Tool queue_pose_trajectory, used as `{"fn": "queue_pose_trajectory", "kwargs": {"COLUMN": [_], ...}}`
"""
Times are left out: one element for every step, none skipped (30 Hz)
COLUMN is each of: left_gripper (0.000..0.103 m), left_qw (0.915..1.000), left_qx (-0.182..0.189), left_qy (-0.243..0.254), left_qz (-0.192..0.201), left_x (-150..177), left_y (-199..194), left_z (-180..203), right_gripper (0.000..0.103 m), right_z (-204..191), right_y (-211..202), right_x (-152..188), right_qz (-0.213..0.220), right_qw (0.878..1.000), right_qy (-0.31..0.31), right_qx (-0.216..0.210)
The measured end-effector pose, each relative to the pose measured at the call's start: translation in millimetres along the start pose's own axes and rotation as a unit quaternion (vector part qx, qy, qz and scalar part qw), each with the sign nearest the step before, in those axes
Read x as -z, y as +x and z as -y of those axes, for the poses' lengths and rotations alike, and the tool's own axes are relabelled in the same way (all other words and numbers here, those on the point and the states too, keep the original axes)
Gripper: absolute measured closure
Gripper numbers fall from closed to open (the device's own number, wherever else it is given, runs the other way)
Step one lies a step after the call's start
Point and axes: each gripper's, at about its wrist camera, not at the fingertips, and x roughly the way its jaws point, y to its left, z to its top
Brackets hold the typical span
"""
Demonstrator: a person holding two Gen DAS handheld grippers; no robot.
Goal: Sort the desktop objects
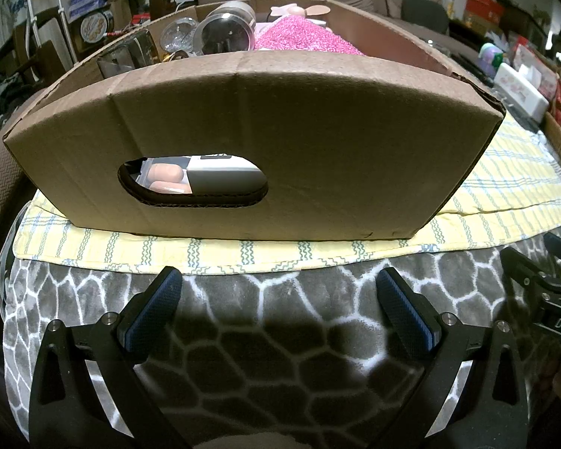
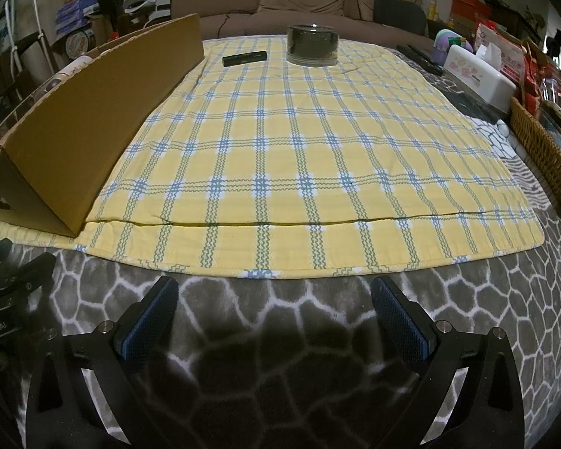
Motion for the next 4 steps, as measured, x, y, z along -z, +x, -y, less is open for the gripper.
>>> {"fn": "queue_pose_trajectory", "kwargs": {"left_gripper": [0.0, 0.0, 0.0, 0.0], "left_qw": [1.0, 1.0, 1.0, 1.0], "left_qx": [-0.001, -0.001, -0.001, -0.001], "left_qy": [0.001, 0.001, 0.0, 0.001], "left_qz": [0.0, 0.0, 0.0, 0.0], "left_x": [0.1, 0.5, 1.0, 0.1], "left_y": [-0.3, -0.6, -0.9, -0.8], "left_z": [-1.8, -1.7, -2.1, -2.3], "right_gripper": [0.0, 0.0, 0.0, 0.0], "right_z": [0.0, 0.0, 0.0, 0.1], "right_y": [0.0, -0.1, -0.1, -0.1], "right_x": [0.0, 0.0, 0.0, -0.1], "right_qz": [0.0, 0.0, 0.0, 0.0], "right_qw": [1.0, 1.0, 1.0, 1.0], "right_qy": [0.0, 0.0, 0.0, 0.0], "right_qx": [0.0, 0.0, 0.0, -0.001]}}
